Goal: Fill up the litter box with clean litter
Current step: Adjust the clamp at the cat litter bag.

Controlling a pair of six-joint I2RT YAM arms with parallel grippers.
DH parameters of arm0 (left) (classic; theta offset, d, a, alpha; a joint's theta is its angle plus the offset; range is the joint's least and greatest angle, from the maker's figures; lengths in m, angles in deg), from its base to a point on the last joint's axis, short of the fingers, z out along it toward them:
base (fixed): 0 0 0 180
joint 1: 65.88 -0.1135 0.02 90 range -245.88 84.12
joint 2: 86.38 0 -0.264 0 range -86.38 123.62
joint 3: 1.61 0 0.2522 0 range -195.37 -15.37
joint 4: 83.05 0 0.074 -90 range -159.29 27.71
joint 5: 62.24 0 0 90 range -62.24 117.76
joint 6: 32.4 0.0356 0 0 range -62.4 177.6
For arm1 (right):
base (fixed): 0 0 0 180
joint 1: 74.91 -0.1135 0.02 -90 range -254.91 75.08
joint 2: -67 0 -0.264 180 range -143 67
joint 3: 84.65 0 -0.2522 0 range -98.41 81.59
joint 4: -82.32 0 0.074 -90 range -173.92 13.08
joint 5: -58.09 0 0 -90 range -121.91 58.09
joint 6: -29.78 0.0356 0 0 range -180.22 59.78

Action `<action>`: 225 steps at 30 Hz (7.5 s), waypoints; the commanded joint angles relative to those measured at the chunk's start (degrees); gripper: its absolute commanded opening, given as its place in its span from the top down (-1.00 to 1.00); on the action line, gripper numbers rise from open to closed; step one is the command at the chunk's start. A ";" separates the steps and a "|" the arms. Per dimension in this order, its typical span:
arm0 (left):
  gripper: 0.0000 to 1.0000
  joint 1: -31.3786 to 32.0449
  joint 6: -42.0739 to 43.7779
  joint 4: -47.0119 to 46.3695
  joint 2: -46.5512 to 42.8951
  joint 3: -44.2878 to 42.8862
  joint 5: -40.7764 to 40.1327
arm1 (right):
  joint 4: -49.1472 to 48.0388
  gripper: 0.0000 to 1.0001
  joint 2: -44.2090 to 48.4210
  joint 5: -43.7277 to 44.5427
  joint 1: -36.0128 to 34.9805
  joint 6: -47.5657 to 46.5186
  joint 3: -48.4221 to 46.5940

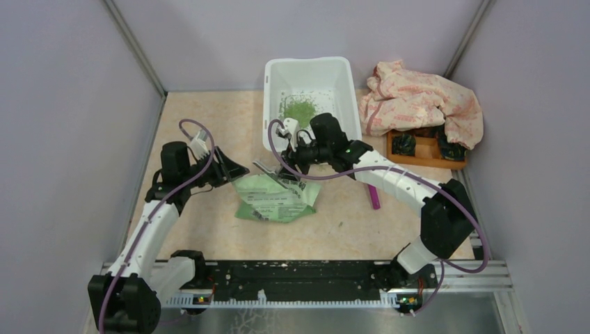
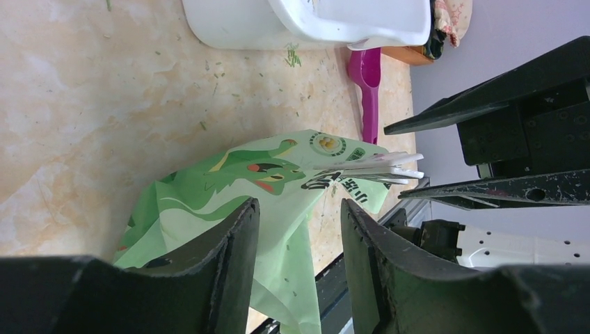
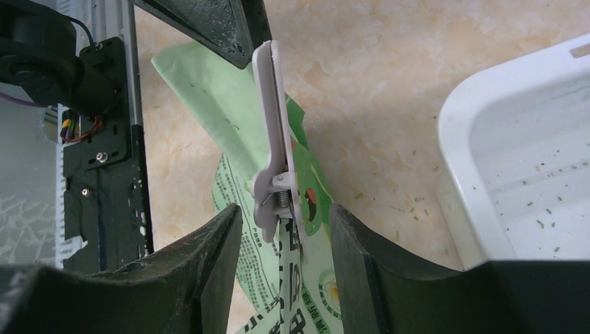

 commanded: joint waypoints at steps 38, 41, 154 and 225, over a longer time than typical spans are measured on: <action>-0.10 -0.66 1.76 0.20 1.69 -5.54 1.66 | 5.69 1.00 -3.28 1.64 -2.21 -4.70 -7.98; -0.10 -0.73 1.66 -0.17 1.43 -5.34 2.02 | 9.70 1.00 -4.17 2.99 -2.45 -7.25 -9.78; -0.39 -7.63 -18.38 17.53 6.38 -5.89 8.86 | 31.70 1.00 -8.33 12.78 -13.20 -15.07 -18.19; -0.97 -7.31 -45.25 28.32 -3.73 -9.35 11.58 | 26.68 1.00 -5.82 16.41 -16.14 -15.29 -11.93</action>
